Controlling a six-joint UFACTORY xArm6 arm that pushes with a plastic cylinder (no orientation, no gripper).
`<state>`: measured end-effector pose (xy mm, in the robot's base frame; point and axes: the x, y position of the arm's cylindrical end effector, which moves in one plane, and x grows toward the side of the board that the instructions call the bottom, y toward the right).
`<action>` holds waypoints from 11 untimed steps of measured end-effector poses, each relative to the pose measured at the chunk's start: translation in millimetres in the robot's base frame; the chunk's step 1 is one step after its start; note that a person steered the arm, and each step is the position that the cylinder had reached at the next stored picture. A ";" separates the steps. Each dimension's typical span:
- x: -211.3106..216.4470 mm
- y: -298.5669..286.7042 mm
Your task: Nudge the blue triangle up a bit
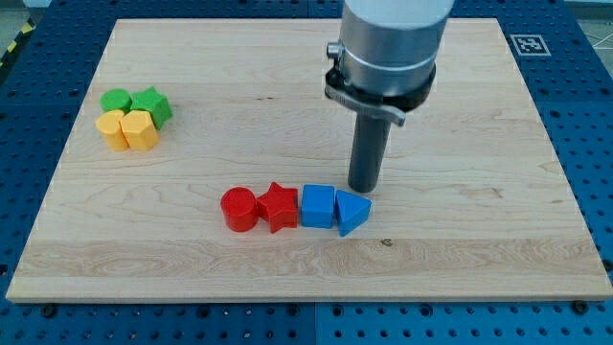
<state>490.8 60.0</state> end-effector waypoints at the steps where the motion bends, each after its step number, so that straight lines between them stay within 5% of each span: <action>1: 16.2 11.6; 5: 101.5 51.3; 11: 76.7 -7.2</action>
